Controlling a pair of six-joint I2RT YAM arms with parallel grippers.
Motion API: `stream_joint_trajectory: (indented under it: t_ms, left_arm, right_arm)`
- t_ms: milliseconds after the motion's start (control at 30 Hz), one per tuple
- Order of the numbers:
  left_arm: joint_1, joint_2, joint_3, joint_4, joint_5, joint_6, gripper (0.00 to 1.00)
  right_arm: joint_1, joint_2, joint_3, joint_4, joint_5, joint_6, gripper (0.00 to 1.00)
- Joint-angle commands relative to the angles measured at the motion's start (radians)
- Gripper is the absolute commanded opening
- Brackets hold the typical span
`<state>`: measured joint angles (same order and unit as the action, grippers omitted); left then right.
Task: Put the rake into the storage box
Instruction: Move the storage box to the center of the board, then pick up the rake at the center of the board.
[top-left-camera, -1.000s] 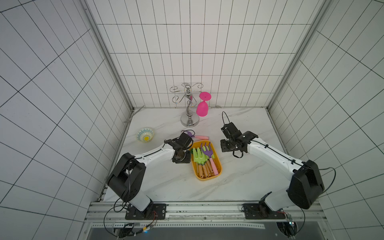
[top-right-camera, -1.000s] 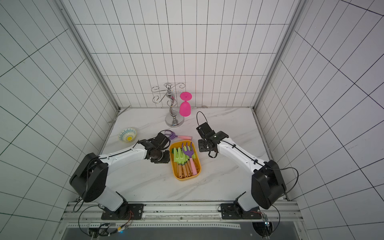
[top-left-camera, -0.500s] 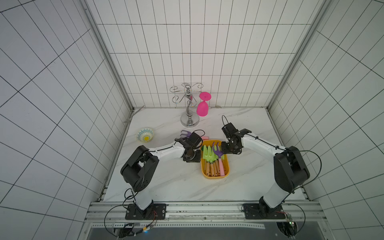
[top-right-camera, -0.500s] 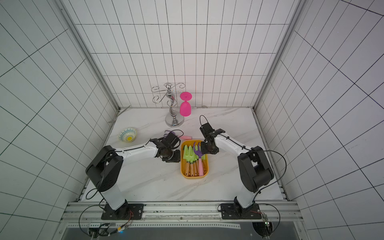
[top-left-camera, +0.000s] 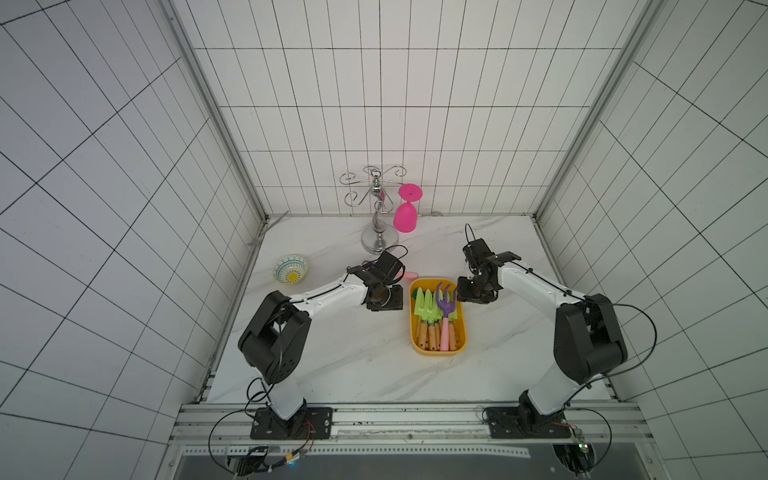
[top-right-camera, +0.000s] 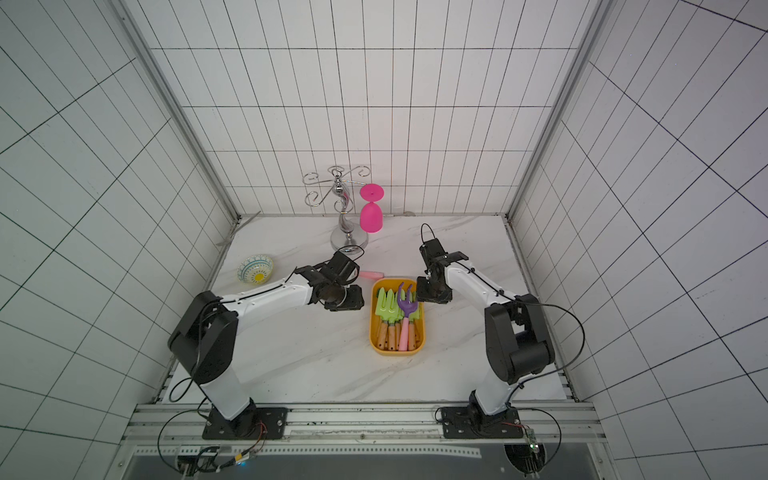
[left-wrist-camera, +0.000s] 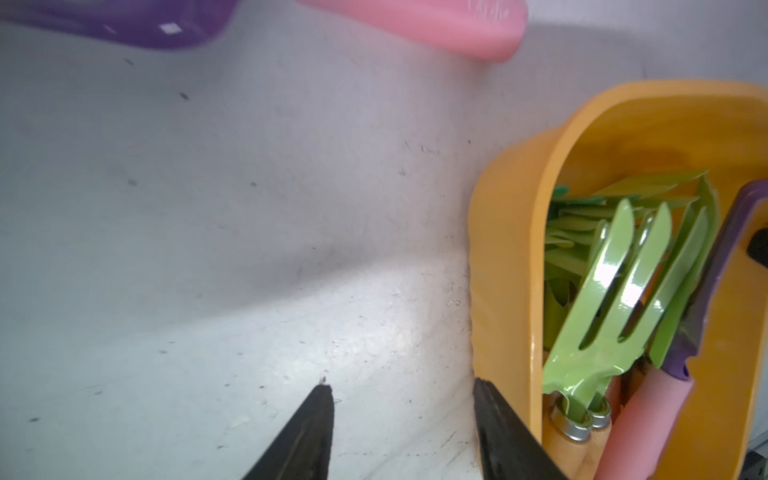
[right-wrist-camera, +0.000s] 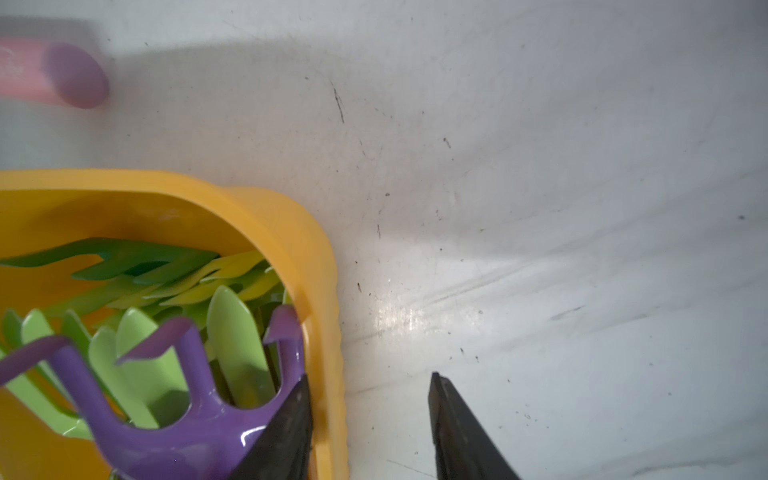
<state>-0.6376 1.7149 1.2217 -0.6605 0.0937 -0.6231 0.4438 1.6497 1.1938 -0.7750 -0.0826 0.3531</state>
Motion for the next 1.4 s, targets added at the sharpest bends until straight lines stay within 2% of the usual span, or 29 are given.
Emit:
stream_joint_trajectory:
  t_ms: [0, 167, 333, 733, 867, 1033, 1267, 1367]
  left_arm:
    - [0.053, -0.001, 0.070, 0.020, -0.041, -0.051, 0.60]
    - [0.100, 0.144, 0.209, 0.017, 0.039, -0.097, 0.60]
    - [0.092, 0.252, 0.316, 0.020, 0.041, -0.197, 0.60]
    - [0.082, 0.444, 0.497, -0.023, -0.073, -0.455, 0.58]
    - [0.066, 0.498, 0.573, -0.106, -0.159, -0.524, 0.56]
    - [0.042, 0.553, 0.634, -0.180, -0.248, -0.585, 0.55]
    - [0.035, 0.619, 0.683, -0.225, -0.272, -0.651, 0.56]
    - [0.032, 0.626, 0.666, -0.233, -0.281, -0.642, 0.51]
  right_arm:
    - [-0.007, -0.059, 0.060, -0.045, 0.000, -0.019, 0.50]
    - [-0.007, -0.083, 0.045, -0.046, 0.001, -0.015, 0.51]
    - [-0.007, -0.116, 0.009, -0.061, 0.018, -0.022, 0.51]
    - [-0.019, -0.167, -0.055, -0.083, 0.022, -0.041, 0.53]
    - [-0.022, -0.171, -0.067, -0.086, 0.012, -0.046, 0.53]
    - [-0.024, -0.175, -0.080, -0.088, 0.007, -0.055, 0.53]
    - [-0.027, -0.180, -0.083, -0.090, -0.006, -0.059, 0.53]
    - [-0.027, -0.186, -0.086, -0.092, -0.018, -0.057, 0.53]
